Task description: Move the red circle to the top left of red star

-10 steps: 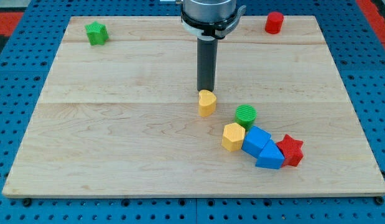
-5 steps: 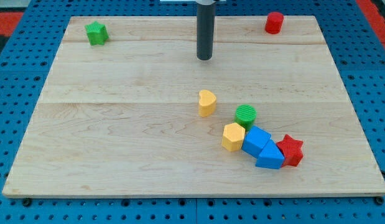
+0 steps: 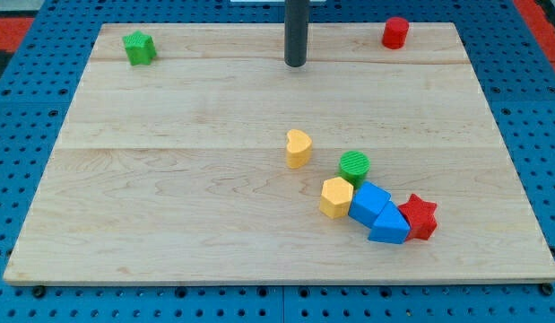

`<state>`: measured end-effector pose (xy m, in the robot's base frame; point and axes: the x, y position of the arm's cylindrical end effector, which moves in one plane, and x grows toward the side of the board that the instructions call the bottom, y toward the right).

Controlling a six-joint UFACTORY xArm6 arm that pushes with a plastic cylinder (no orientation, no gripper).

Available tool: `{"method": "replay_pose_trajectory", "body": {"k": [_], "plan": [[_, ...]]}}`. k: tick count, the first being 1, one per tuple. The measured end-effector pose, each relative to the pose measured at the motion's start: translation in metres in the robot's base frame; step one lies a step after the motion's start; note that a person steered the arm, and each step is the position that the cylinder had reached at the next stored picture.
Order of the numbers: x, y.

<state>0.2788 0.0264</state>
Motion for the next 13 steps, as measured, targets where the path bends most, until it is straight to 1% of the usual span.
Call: {"method": "replay_pose_trajectory", "body": {"k": [2, 3, 4, 6, 7, 8, 9, 10, 11, 13], "plan": [[-0.003, 0.013], [-0.009, 0.040], [-0.011, 0.102], [-0.014, 0.206], [-0.064, 0.234], [-0.088, 0.220], [-0.074, 0.148], [-0.046, 0.107], [-0.021, 0.086], [-0.019, 0.073]]}}
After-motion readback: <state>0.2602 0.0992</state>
